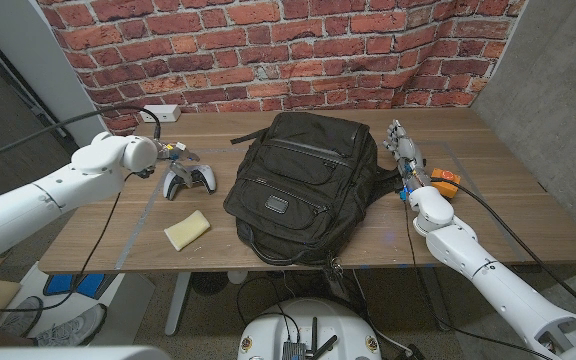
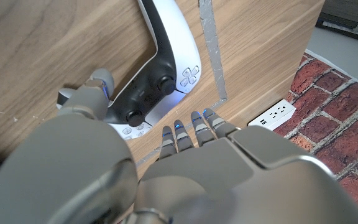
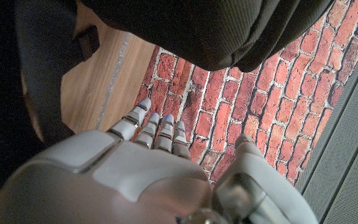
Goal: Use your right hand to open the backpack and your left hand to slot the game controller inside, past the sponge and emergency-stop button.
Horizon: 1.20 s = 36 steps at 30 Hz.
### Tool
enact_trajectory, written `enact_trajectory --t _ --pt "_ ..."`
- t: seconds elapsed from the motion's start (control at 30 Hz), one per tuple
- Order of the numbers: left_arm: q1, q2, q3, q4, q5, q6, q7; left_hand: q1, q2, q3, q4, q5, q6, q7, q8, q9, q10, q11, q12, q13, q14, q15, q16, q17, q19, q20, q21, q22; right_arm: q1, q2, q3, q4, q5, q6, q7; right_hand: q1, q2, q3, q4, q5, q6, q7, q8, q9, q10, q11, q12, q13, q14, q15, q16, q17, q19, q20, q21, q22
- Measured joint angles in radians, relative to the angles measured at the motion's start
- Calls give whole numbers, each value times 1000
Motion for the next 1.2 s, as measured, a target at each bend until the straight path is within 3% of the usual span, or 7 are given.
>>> enact_trajectory --t 0.63,1.03,1.2 --pt "39 -14 4 8 5 26 93 106 -12 -39 0 0 116 -19 36 -3 111 -31 7 -2 120 -1 4 0 83 -1 0 0 15 7 -6 17 -2 -2 8 0 0 0 0 0 0 0 0 0 4 -4 0 0 0 0 8 0 0 0 0 0" --pt "49 -32 8 18 26 34 166 214 -4 -114 6 -12 264 -38 78 -3 259 -55 7 -2 262 -5 4 -3 183 -5 8 0 15 8 -5 23 0 1 8 0 0 0 0 0 0 0 0 0 4 -4 0 0 0 0 8 -1 0 0 0 0" --pt "51 -39 11 23 32 38 187 242 6 -141 8 -12 326 -34 88 0 312 -59 15 -2 319 -7 4 -3 214 -3 8 0 16 8 -5 26 2 2 9 0 0 0 0 0 0 0 0 0 4 -4 0 0 0 0 8 -5 0 0 0 0"
